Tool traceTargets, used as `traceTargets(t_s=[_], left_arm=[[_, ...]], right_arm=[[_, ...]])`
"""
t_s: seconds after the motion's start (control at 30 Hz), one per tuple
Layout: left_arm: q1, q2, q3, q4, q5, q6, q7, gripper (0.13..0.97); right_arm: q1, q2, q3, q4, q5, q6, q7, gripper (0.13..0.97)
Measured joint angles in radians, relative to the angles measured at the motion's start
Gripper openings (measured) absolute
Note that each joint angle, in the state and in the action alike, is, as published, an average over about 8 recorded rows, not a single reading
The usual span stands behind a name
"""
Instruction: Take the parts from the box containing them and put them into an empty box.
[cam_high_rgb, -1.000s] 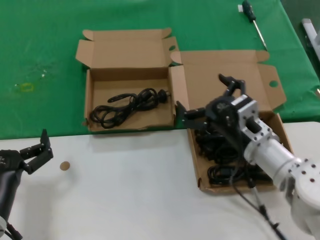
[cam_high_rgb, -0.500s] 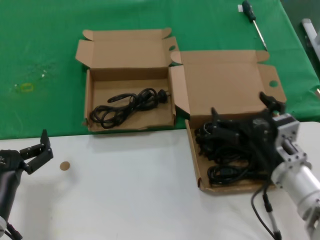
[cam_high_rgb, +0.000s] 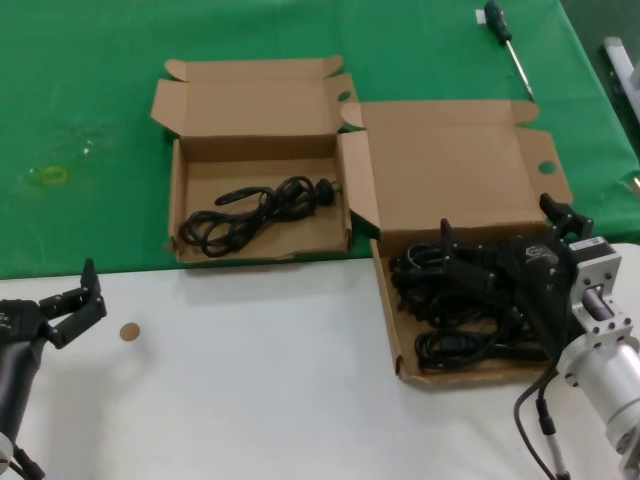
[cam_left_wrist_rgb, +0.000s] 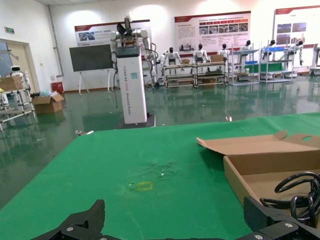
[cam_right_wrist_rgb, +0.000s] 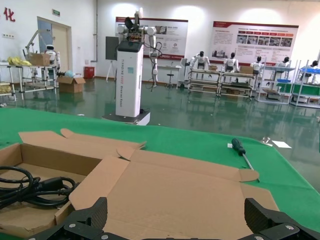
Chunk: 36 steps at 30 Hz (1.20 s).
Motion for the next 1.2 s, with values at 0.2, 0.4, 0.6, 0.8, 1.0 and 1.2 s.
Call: traceTargets(t_s=[0.2, 0.4, 0.6, 0.8, 1.0, 1.2], left_arm=[[0.000, 0.000, 0.000, 0.000, 0.000, 0.000, 0.000, 0.966], [0.000, 0.000, 0.000, 0.000, 0.000, 0.000, 0.000, 0.966], [0.000, 0.000, 0.000, 0.000, 0.000, 0.000, 0.000, 0.966], [0.000, 0.000, 0.000, 0.000, 0.000, 0.000, 0.000, 0.966], [0.000, 0.000, 0.000, 0.000, 0.000, 0.000, 0.000, 0.966], [0.000, 0.000, 0.000, 0.000, 0.000, 0.000, 0.000, 0.966]], right_arm=[[0.000, 0.000, 0.000, 0.000, 0.000, 0.000, 0.000, 0.966], [0.000, 0.000, 0.000, 0.000, 0.000, 0.000, 0.000, 0.966], [0.000, 0.000, 0.000, 0.000, 0.000, 0.000, 0.000, 0.966], [0.000, 0.000, 0.000, 0.000, 0.000, 0.000, 0.000, 0.966], [0.000, 0.000, 0.000, 0.000, 0.000, 0.000, 0.000, 0.966], [0.000, 0.000, 0.000, 0.000, 0.000, 0.000, 0.000, 0.966]])
